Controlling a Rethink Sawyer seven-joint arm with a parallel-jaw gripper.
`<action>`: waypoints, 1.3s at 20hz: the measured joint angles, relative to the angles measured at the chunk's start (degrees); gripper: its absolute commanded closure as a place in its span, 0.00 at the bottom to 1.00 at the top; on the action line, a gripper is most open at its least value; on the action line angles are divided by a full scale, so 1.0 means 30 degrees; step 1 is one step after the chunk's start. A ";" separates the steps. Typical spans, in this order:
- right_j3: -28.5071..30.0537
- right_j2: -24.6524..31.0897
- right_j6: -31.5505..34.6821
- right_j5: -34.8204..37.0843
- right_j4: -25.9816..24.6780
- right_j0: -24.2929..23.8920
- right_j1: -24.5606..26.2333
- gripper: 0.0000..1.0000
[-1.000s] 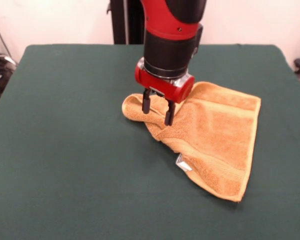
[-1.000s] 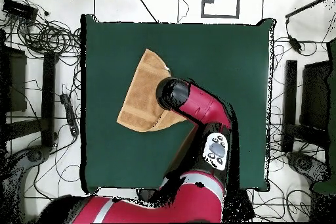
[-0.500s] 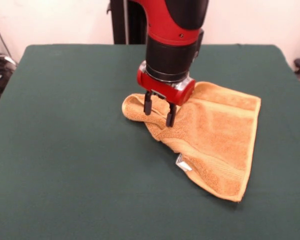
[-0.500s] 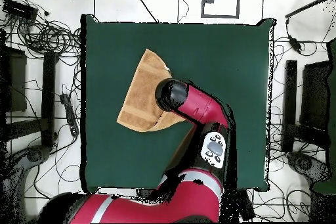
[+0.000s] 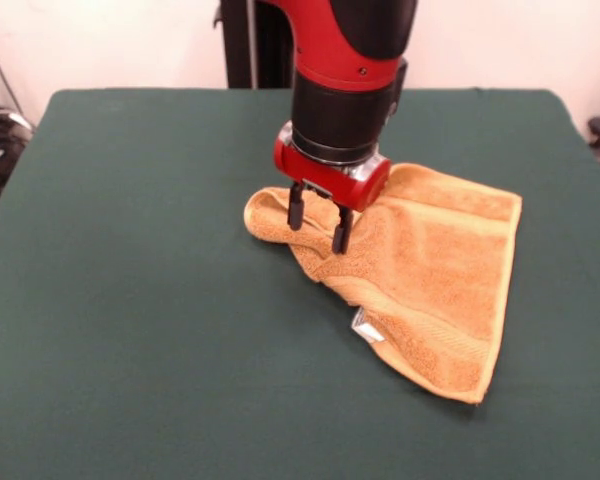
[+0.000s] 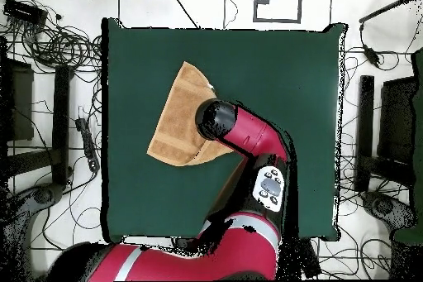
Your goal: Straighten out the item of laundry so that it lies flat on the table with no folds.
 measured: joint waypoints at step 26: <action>0.1708 0.0003 0.0099 -0.1450 0.0131 0.0550 -0.0014 0.00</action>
